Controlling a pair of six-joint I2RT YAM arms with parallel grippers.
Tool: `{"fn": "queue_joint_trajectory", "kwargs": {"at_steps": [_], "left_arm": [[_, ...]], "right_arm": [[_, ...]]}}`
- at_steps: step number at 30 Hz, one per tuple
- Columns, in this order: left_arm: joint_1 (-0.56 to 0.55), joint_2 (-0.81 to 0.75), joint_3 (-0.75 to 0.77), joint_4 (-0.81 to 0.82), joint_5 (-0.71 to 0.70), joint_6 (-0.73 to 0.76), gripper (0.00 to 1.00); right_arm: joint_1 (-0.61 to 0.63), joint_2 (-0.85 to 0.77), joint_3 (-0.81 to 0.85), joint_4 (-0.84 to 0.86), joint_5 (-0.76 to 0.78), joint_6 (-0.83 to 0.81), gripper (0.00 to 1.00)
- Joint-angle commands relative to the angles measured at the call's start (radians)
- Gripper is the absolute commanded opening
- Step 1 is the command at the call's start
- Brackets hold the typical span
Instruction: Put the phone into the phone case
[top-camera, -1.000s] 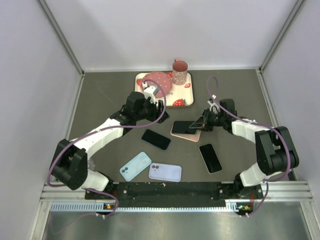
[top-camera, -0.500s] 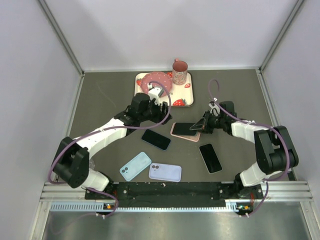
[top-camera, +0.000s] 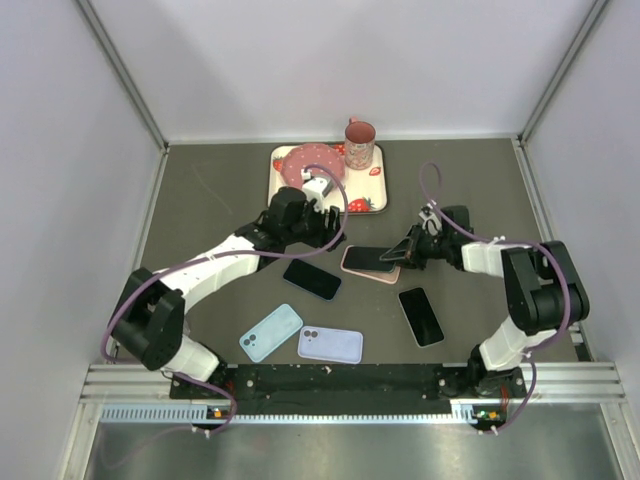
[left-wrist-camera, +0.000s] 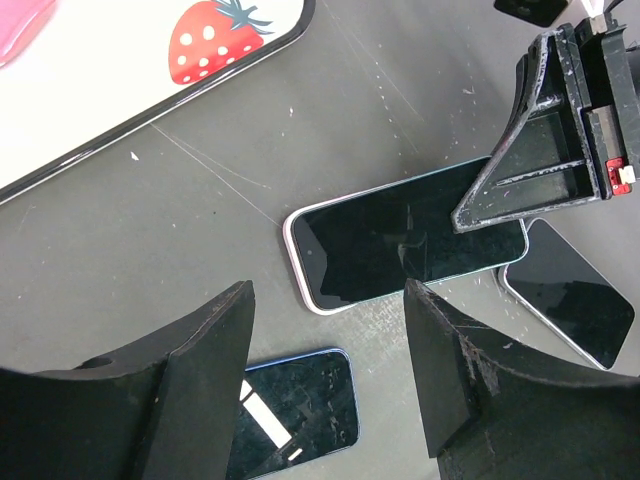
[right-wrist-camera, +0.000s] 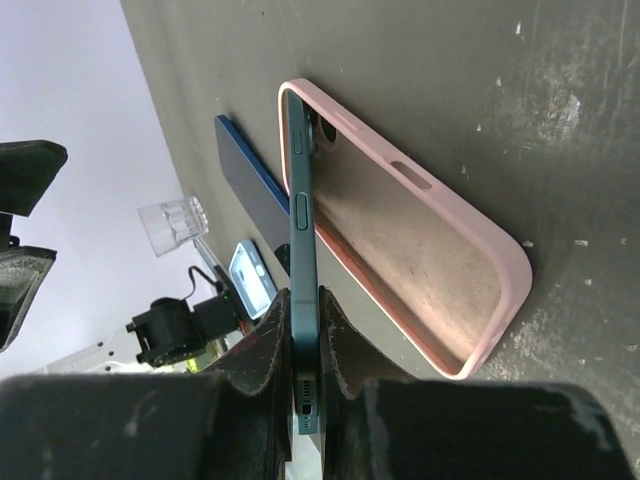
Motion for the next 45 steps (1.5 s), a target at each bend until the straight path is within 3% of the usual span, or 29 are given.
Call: {"fn": "queue_joint_trajectory", "kwargs": {"at_steps": [1,21,45], "left_arm": [[-0.008,0.008,0.049,0.025,-0.020,0.014,0.67],[-0.033,0.033,0.078,-0.010,-0.071,0.032,0.67],[-0.094,0.119,0.140,-0.030,-0.062,0.051,0.59]], "right_arm": [[-0.001,0.071,0.004,-0.058,0.079,-0.049,0.00],[0.040,0.325,0.201,-0.221,0.175,-0.233,0.00],[0.119,0.350,0.264,-0.364,0.304,-0.327,0.00]]}}
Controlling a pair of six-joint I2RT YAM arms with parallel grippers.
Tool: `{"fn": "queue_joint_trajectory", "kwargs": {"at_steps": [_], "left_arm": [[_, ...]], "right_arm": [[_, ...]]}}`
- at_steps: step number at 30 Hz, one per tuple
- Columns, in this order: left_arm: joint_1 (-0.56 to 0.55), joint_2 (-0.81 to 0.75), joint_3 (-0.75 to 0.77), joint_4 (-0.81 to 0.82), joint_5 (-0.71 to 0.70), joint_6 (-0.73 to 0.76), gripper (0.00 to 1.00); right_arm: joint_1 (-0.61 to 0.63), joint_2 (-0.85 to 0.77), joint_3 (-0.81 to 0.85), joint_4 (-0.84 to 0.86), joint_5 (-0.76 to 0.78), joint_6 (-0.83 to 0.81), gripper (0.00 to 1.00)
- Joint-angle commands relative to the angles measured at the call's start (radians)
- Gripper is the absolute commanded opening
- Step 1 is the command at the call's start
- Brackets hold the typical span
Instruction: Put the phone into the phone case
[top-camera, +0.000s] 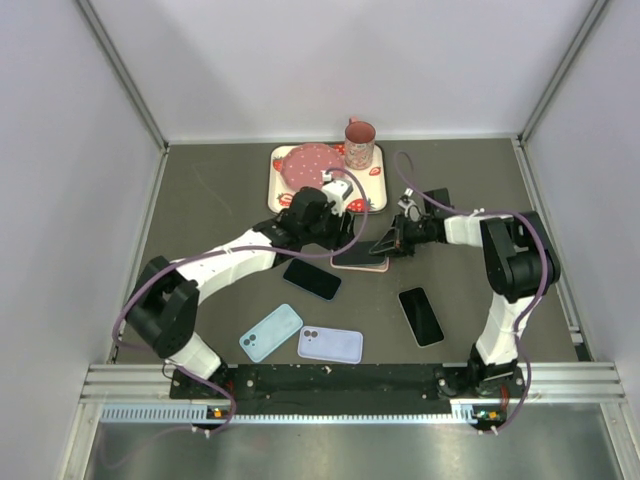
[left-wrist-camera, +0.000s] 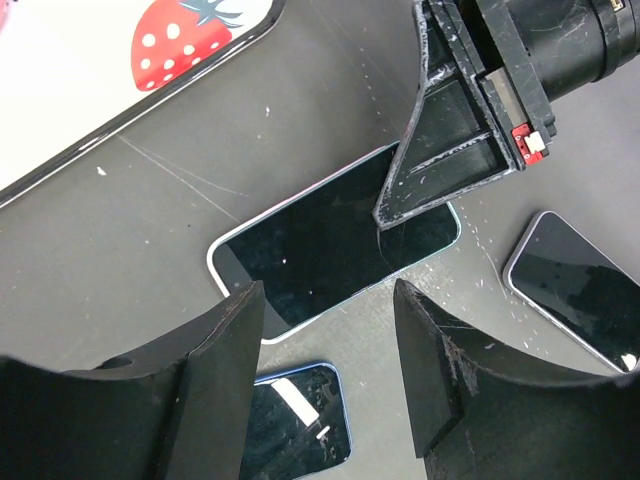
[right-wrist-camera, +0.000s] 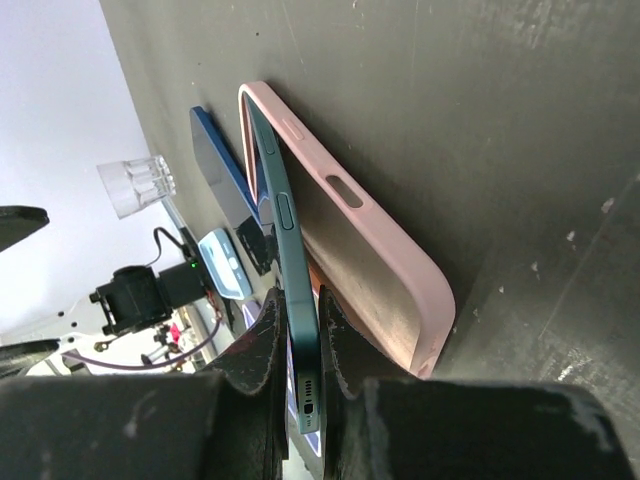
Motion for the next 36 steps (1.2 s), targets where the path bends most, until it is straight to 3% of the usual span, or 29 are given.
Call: {"fn": "queue_joint_trajectory", "kwargs": {"at_steps": [1,8,14,22,36], "left_arm": [[-0.018,0.041,0.061,0.023,0.029,0.015,0.59],[-0.021,0.113,0.071,0.058,0.072,-0.014,0.57],[-0.019,0.183,0.075,0.096,0.120,-0.041,0.49],[-0.019,0.268,0.093,0.118,0.191,-0.076,0.38],[-0.019,0.330,0.119,0.092,0.146,-0.090,0.33]], "right_arm": [[0.081,0.084,-0.032,-0.147,0.383,-0.095,0.00],[0.087,0.080,-0.032,-0.184,0.415,-0.119,0.04],[0.096,0.070,-0.033,-0.213,0.456,-0.142,0.17],[0.112,0.070,-0.021,-0.261,0.478,-0.160,0.23],[0.173,0.086,0.050,-0.369,0.586,-0.196,0.36]]}}
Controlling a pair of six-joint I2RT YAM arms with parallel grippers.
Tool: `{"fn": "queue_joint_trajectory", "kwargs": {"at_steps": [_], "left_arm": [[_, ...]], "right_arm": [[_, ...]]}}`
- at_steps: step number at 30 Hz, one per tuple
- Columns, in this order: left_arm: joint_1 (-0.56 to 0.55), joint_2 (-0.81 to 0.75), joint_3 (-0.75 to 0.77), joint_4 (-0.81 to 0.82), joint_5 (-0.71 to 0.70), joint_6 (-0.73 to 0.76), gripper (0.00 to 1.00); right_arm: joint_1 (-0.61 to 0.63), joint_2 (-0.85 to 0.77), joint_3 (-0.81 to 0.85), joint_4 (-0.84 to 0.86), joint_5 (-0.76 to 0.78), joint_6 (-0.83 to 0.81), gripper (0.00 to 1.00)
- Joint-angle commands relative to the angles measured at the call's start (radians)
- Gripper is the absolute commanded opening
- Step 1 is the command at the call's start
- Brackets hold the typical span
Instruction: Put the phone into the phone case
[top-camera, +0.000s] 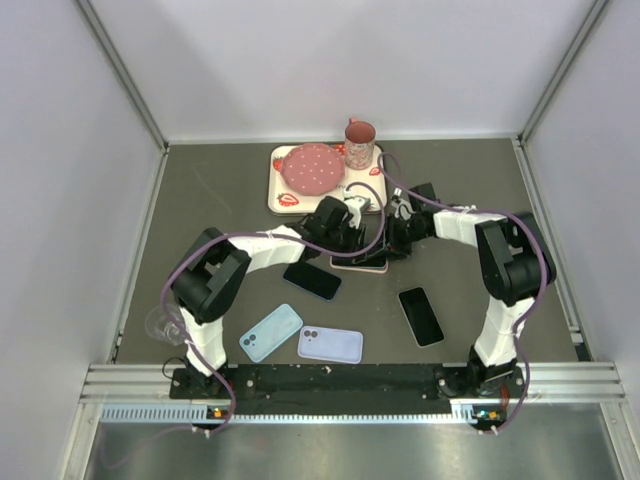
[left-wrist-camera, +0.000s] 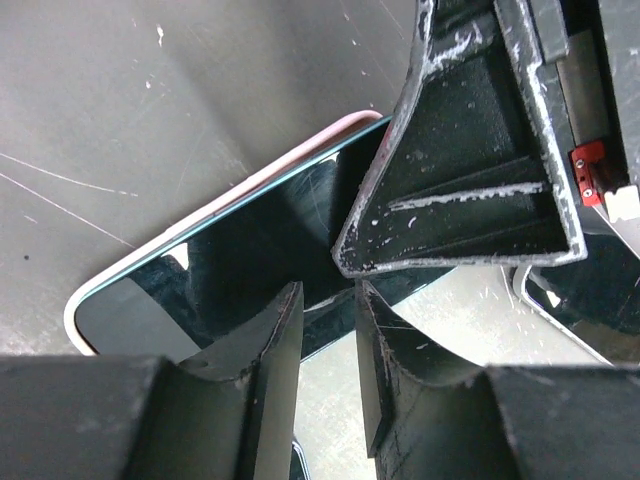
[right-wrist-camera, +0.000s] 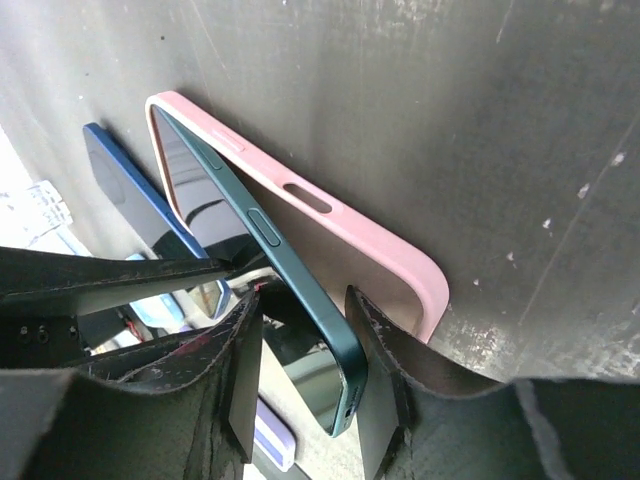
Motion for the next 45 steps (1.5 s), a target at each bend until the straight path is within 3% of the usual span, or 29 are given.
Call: {"fn": "queue_joint_trajectory", "kwargs": {"at_steps": [1,14,28,45], "left_arm": [[-0.001,0.023,0.046,0.010,-0.018,-0.001,0.32],[-0.001,0.070,0.055,-0.039,-0.032,-0.024,0.27],[0.010,0.155,0.070,-0.101,-0.040,-0.052,0.23],[0.010,0.133,0.026,-0.099,-0.070,-0.061,0.17]], "right_arm": [[0.087,0.101,-0.038,-0.165,0.338,-0.121,0.38],[0.125,0.093,0.003,-0.283,0.459,-0.158,0.48],[0.125,0.073,0.040,-0.386,0.537,-0.184,0.50],[0.136,0.017,0.078,-0.464,0.620,-0.182,0.52]]}}
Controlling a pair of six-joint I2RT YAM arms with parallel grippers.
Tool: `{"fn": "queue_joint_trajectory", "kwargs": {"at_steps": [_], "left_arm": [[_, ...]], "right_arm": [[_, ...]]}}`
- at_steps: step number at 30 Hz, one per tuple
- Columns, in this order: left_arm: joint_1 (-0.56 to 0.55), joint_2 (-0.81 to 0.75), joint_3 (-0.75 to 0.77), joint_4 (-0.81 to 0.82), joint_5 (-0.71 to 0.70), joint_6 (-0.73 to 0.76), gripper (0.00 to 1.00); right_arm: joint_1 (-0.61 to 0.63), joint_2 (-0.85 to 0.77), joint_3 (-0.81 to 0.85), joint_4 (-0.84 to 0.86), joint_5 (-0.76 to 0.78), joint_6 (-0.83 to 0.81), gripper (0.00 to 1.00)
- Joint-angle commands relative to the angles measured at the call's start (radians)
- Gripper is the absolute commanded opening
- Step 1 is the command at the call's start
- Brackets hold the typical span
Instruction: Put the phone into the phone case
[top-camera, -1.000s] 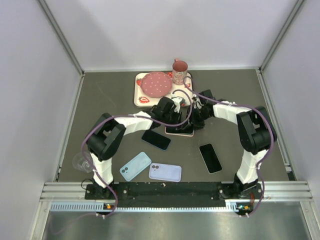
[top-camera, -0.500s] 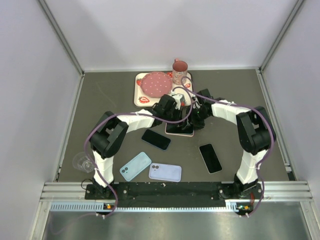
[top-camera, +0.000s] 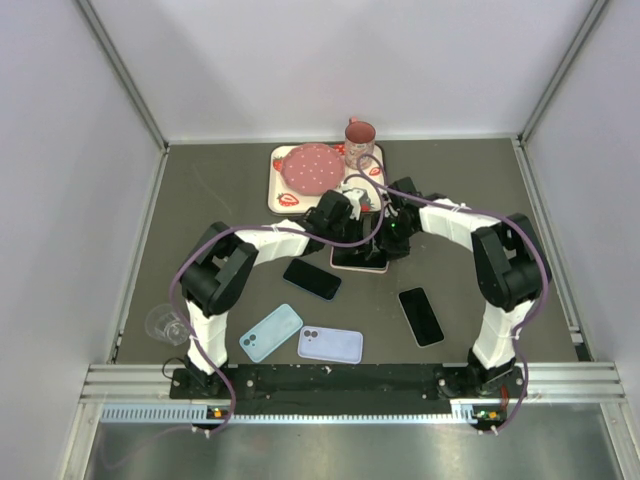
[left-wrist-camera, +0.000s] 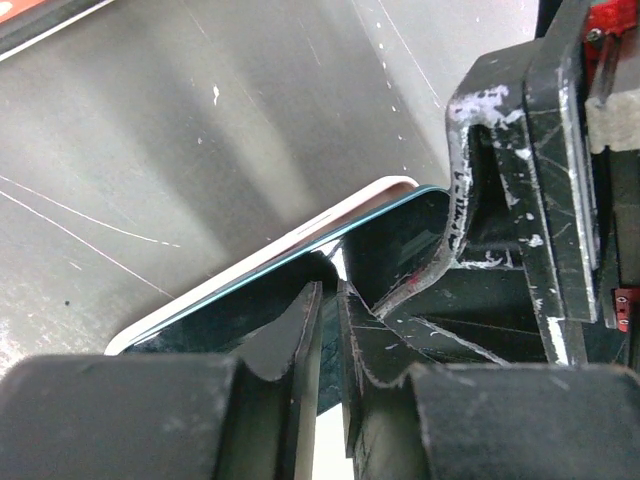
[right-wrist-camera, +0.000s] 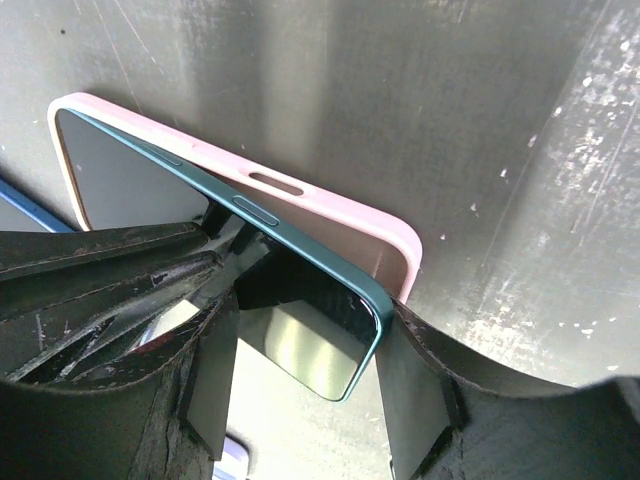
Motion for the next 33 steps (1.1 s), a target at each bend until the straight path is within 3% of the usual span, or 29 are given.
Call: {"fn": "queue_joint_trajectory", "kwargs": {"at_steps": [1,19,26,33], "left_arm": [[-0.011,0.051,-0.056,-0.108,-0.040,0.001,0.17],[-0.011,0.068,-0.050,-0.129,-0.067,0.007,0.18],[-0.011,0.056,-0.053,-0.132,-0.073,0.003,0.19],[-0.011,0.015,-0.068,-0.133,-0.087,0.012,0.21]], "right_arm": [[0.015,0.031,-0.064,-0.199,0.283,-0.116,0.52],[0.015,-0.121,-0.057,-0.196,0.280,-0.113,0.59],[0.000,-0.239,-0.080,-0.133,0.268,-0.098,0.71],[-0.147,-0.369,-0.201,0.091,-0.085,-0.048,0.75]]}}
